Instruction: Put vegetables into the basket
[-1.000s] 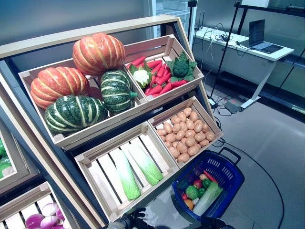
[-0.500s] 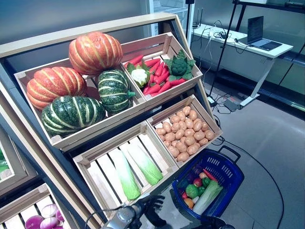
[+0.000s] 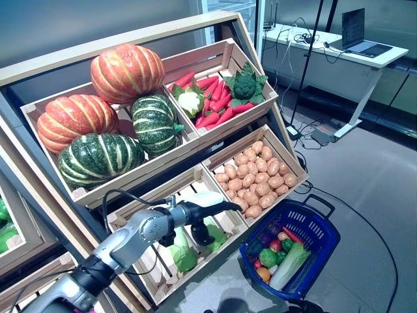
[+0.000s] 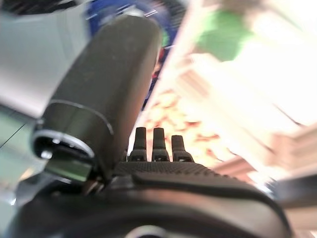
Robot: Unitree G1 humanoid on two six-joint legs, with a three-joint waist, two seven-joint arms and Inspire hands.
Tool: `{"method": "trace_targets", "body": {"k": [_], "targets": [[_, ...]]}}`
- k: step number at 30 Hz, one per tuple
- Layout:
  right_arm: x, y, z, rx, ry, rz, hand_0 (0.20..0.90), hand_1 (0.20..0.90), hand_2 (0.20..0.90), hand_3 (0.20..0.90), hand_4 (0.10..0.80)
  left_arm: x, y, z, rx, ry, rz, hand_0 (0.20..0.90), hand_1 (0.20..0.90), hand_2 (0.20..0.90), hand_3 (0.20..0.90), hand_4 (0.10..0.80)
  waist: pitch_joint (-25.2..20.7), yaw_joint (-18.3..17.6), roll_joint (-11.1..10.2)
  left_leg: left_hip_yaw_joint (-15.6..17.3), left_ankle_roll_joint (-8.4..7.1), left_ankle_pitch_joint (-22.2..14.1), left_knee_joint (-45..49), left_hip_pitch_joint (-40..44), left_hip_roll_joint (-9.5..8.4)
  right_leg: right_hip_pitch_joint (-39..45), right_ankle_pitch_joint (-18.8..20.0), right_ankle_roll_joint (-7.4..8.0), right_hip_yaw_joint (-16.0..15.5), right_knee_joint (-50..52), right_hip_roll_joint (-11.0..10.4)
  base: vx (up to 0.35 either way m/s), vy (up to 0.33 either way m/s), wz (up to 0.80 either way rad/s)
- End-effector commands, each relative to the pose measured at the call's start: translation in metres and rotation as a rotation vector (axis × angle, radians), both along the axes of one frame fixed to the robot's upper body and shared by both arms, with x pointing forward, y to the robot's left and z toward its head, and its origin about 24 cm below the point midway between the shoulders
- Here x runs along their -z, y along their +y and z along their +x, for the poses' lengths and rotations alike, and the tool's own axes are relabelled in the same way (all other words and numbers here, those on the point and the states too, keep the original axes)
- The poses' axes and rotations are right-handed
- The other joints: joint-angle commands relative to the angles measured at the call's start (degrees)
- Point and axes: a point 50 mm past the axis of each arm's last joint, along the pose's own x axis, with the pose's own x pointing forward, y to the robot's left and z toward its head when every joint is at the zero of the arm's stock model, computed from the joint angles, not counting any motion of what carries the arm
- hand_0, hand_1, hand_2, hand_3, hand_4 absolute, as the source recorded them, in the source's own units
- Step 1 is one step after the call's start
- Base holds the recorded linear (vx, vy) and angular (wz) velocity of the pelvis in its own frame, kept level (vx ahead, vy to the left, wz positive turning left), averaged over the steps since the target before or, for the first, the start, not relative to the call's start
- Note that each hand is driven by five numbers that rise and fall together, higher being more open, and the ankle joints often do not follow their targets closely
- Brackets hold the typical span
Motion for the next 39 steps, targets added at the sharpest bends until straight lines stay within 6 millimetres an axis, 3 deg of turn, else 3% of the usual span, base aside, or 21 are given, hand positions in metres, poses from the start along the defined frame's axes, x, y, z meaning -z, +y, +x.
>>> {"method": "trace_targets", "body": {"k": [1, 4, 8, 12, 17, 23, 25, 31, 39], "targets": [[-0.003, -0.012, 0.002, 0.015, -0.037, -0.020, 0.900, 0.900, 0.900, 0.900, 0.800, -0.066, 0.016, 0.028, -0.060, -0.340, 0.104, 0.900, 0.900, 0.900, 0.900, 0.800, -0.48, 1.55, -1.29, -1.45, 0.62, -5.44, 0.54, 0.94, -0.82, -1.71, 2.15, -0.92, -1.88, 0.44, -1.35, -0.006, -0.013, 0.18], [-0.005, -0.016, 0.003, 0.013, -0.044, -0.029, 0.900, 0.900, 0.900, 0.900, 0.800, -0.071, 0.042, 0.032, -0.142, -0.477, 0.225, 0.900, 0.900, 0.900, 0.900, 0.800, 0.09, 1.98, -1.27, -1.39, 0.77, -5.24, 0.54, 1.03, -0.86, -2.10, 1.57, -1.28, -2.12, 1.55, -1.18, -0.009, -0.005, 0.09], [-0.010, -0.020, 0.012, -0.007, -0.089, -0.032, 0.900, 0.900, 0.900, 0.900, 0.800, -0.063, 0.065, 0.034, -0.194, -0.610, 0.275, 0.900, 0.900, 0.900, 0.900, 0.800, 1.78, 2.40, -1.38, -1.88, 0.85, -5.42, 2.46, 0.08, -0.80, -3.40, -0.09, -2.25, -2.31, 4.77, -0.90, -0.068, 0.010, 0.01], [-0.023, -0.031, 0.039, -0.008, -0.161, -0.054, 0.900, 0.900, 0.900, 0.900, 0.800, -0.053, 0.082, 0.041, -0.249, -0.766, 0.302, 0.900, 0.900, 0.900, 0.900, 0.800, 6.82, 2.64, -1.07, -3.96, 0.26, -6.96, 11.89, -5.75, -1.20, -8.57, -3.39, -4.34, -1.96, 14.08, -0.63, -0.197, 0.026, 0.01], [-0.036, -0.037, 0.063, -0.020, -0.237, -0.075, 0.900, 0.900, 0.900, 0.900, 0.800, -0.044, 0.096, 0.046, -0.298, -0.915, 0.276, 0.900, 0.900, 0.900, 0.900, 0.800, 12.16, 2.57, -1.03, -4.58, -0.28, -8.49, 19.90, -11.01, -2.27, -12.08, -5.41, -5.81, -1.19, 20.20, -0.69, -0.135, 0.034, 0.05], [-0.053, -0.036, 0.094, -0.020, -0.345, -0.095, 0.900, 0.900, 0.900, 0.900, 0.800, -0.036, 0.097, 0.052, -0.294, -1.067, 0.221, 0.900, 0.900, 0.900, 0.900, 0.800, 16.57, 1.33, -1.36, -3.48, 0.01, -10.54, 29.36, -19.25, -2.18, -20.10, -8.73, -7.85, 0.47, 30.98, 0.04, -0.131, 0.045, 0.04], [-0.065, -0.034, 0.113, -0.017, -0.405, -0.092, 0.900, 0.900, 0.900, 0.900, 0.800, -0.037, 0.091, 0.058, -0.265, -1.110, 0.203, 0.900, 0.900, 0.900, 0.900, 0.800, 18.12, 0.87, -1.64, -3.01, 0.06, -11.48, 33.14, -23.18, -2.21, -24.05, -9.80, -8.52, 0.97, 35.18, 0.55, -0.159, 0.043, -0.01], [-0.086, -0.027, 0.144, -0.055, -0.503, -0.095, 0.900, 0.900, 0.900, 0.900, 0.800, -0.038, 0.087, 0.069, -0.263, -1.159, 0.190, 0.900, 0.900, 0.900, 0.900, 0.800, 20.44, -0.61, -2.17, -1.35, -0.20, -13.41, 41.50, -29.44, -2.17, -30.04, -12.40, -8.86, 2.48, 43.49, 0.46, -0.098, 0.056, -0.07], [-0.104, -0.026, 0.164, -0.058, -0.557, -0.087, 0.900, 0.900, 0.900, 0.900, 0.800, -0.035, 0.083, 0.070, -0.221, -1.263, 0.174, 0.900, 0.900, 0.900, 0.900, 0.800, 22.09, -1.66, -2.77, -0.61, 0.36, -17.24, 47.63, -32.76, -2.69, -35.32, -14.44, -8.42, 4.68, 50.85, 0.21, -0.015, 0.072, -0.10]]}}
